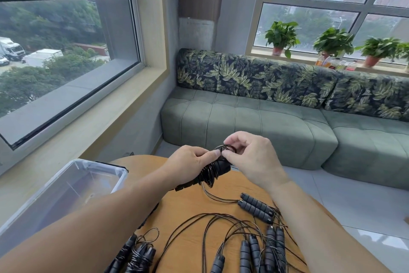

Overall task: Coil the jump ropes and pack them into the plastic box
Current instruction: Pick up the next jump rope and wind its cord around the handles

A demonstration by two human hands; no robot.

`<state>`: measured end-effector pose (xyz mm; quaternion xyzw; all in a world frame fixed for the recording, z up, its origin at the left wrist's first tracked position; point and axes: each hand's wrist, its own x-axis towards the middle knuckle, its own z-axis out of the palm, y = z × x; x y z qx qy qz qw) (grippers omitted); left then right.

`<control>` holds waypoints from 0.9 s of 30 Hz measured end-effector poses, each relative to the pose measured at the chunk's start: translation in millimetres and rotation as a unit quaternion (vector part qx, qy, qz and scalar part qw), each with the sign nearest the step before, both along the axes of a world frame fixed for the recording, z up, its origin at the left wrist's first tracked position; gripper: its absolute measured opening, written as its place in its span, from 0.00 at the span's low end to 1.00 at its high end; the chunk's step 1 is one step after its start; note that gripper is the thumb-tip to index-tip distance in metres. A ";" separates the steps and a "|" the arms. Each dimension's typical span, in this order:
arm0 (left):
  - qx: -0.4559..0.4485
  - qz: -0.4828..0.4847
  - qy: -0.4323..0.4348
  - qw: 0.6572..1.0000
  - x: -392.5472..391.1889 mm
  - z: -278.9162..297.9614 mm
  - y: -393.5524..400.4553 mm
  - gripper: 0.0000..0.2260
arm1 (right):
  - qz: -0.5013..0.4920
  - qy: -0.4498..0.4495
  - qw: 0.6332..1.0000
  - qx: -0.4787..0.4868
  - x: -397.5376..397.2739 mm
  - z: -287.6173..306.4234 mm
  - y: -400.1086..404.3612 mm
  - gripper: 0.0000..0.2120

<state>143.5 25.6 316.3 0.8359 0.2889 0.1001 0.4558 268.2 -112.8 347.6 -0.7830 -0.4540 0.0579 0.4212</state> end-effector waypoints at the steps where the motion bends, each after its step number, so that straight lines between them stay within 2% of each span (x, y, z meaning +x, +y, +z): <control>1: 0.003 0.009 -0.001 1.000 1.5 -0.4 -0.1 0.15 | -0.028 -0.074 0.997 0.006 -1.9 -3.1 1.5 0.06; 4: 0.032 0.025 0.009 0.999 3.5 -1.3 0.6 0.18 | -0.041 -0.285 0.956 0.048 -1.1 -13.6 3.4 0.05; 6: 0.041 0.031 0.016 0.999 4.4 -2.3 -0.6 0.19 | -0.045 -0.354 0.933 0.047 -1.1 -18.1 2.0 0.09; 7: 0.041 0.035 0.017 0.998 4.7 -2.9 -2.0 0.19 | -0.049 -0.358 0.931 0.042 -2.0 -19.9 1.7 0.10; 9: 0.047 0.041 0.019 0.998 5.4 -4.2 -4.4 0.18 | -0.066 -0.284 0.956 0.040 -6.8 -18.3 2.1 0.09; 11: 0.054 0.052 0.023 0.997 4.6 -3.9 -5.1 0.19 | -0.081 -0.111 0.990 0.028 -8.7 -11.3 2.9 0.07; 12: 0.059 0.055 0.026 0.996 3.8 -4.3 -4.6 0.19 | -0.076 -0.026 0.997 0.008 -7.7 -7.9 2.7 0.06; 14: 0.071 0.054 0.032 0.996 2.8 -5.1 -4.1 0.19 | -0.043 0.084 0.995 -0.037 -2.2 -4.4 2.5 0.04; 16: 0.078 0.049 0.039 0.995 2.0 -7.0 -5.6 0.19 | -0.015 0.139 0.988 -0.071 0.1 -2.6 2.5 0.01; 18: 0.078 0.041 0.038 0.995 1.8 -9.4 -8.2 0.19 | -0.005 0.134 0.986 -0.098 1.9 -4.1 3.4 0.04; 21: 0.075 0.047 0.029 0.996 1.5 -9.4 -8.8 0.19 | 0.009 0.075 0.993 -0.090 2.8 -7.9 2.3 0.05; 23: 0.079 0.054 0.028 0.995 2.1 -8.5 -7.3 0.19 | 0.022 0.002 0.998 -0.056 1.8 -11.5 1.0 0.04; 25: 0.086 0.062 0.030 0.994 2.2 -8.1 -5.4 0.19 | 0.028 -0.147 0.989 -0.008 2.6 -18.7 1.6 0.02; 27: 0.085 0.071 0.029 0.993 2.7 -8.1 -2.7 0.19 | 0.023 -0.310 0.950 0.022 4.1 -27.5 4.1 0.06</control>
